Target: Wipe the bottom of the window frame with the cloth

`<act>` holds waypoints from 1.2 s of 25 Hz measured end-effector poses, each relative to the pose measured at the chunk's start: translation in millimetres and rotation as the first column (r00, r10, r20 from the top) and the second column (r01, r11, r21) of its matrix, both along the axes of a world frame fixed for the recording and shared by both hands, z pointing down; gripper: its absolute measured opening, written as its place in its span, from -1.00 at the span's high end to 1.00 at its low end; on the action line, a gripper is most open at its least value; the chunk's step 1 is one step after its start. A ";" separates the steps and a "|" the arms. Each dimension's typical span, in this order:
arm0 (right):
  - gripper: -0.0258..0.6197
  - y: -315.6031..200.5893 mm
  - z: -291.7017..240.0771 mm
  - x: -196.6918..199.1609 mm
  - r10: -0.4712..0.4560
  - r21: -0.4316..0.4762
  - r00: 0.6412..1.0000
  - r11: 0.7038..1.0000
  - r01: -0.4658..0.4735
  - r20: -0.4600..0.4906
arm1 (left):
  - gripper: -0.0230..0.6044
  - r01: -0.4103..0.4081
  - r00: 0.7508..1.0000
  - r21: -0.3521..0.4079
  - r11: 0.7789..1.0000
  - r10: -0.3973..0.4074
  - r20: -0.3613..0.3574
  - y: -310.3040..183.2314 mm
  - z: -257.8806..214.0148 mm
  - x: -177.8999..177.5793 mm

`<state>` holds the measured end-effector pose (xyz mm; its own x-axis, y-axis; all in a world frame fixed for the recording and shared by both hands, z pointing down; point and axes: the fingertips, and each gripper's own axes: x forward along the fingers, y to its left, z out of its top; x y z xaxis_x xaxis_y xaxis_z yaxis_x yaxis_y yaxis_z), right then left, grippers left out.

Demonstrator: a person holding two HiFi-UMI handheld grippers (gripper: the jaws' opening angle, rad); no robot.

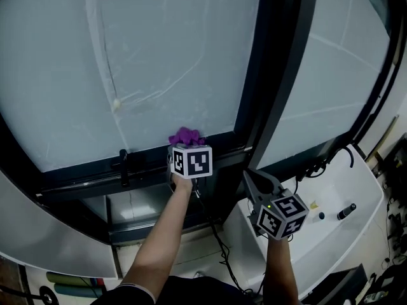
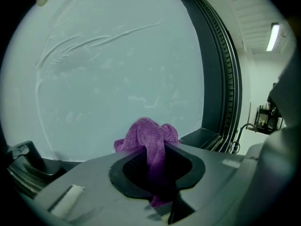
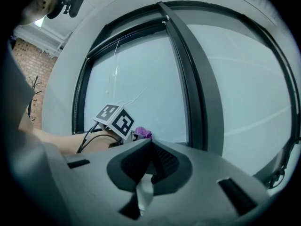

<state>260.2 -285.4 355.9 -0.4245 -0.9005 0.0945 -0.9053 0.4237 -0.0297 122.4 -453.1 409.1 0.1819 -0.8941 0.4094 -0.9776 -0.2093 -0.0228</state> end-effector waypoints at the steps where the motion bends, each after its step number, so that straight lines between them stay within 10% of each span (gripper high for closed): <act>1: 0.88 0.9 -0.5 4.1 0.008 0.000 1.000 1.000 -0.008 0.000 | 0.67 -0.008 1.000 -0.002 1.000 0.008 0.002 -0.9 0.0 5.9; 30: 0.88 27.9 12.2 119.1 0.245 -0.004 0.966 0.969 -0.245 0.079 | 0.66 -0.243 0.969 -0.023 0.970 0.244 0.044 -20.1 0.5 151.6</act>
